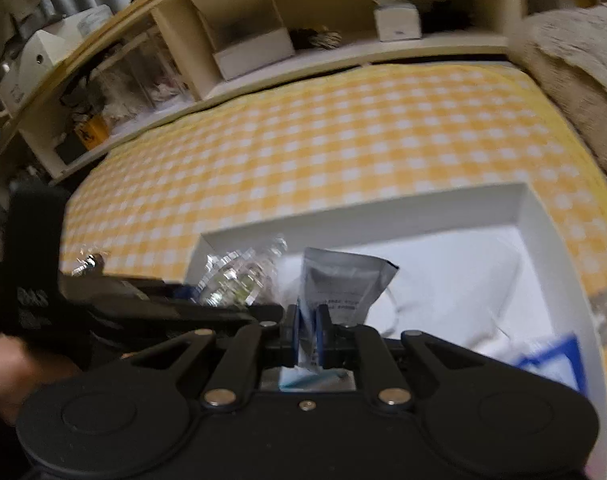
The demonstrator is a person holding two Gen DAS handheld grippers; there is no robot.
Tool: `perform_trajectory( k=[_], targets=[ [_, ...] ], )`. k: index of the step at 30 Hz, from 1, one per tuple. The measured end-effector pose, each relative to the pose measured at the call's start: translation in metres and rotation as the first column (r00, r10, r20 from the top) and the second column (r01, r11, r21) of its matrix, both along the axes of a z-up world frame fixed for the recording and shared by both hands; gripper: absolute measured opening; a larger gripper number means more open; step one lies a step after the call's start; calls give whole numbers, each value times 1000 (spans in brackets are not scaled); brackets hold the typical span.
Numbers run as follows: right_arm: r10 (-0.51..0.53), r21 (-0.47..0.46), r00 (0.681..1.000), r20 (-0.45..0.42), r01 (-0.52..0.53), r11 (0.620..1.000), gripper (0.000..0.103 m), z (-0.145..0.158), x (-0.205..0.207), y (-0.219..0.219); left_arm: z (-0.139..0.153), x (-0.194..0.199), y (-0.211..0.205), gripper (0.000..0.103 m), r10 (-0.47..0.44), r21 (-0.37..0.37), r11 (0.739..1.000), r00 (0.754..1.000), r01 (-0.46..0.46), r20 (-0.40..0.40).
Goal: Organize soft objects
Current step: 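Lower the string bag and sachet into the box and open both grippers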
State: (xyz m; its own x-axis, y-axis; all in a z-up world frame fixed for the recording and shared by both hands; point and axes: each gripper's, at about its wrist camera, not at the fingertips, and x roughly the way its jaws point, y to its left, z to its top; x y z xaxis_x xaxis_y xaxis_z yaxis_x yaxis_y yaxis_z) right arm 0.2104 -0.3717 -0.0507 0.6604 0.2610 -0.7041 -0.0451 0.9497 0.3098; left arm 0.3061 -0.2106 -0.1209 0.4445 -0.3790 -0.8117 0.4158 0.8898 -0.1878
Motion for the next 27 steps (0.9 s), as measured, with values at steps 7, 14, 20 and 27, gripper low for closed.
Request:
perform_trajectory(
  k=[7,14,20,27],
  targets=[
    [-78,25,997,-26,79,997,21,-7,13,-8,4,0,10,64,24,-9,1000,1000,-24,14],
    [-98,20,994,-38,99,995,21,-7,8,-12,20,-3,14,72,35,-21,999,999,-35,16],
    [-117,3,992,-38,117,993,26,-3,1,-12,35,-12,16,76,38,-25,999,999,-37,16],
    [-163,-1,987,-1,163,987,32,11,-22,-16,61,-36,27,78,38,-43,998,999,-36,39]
  ],
)
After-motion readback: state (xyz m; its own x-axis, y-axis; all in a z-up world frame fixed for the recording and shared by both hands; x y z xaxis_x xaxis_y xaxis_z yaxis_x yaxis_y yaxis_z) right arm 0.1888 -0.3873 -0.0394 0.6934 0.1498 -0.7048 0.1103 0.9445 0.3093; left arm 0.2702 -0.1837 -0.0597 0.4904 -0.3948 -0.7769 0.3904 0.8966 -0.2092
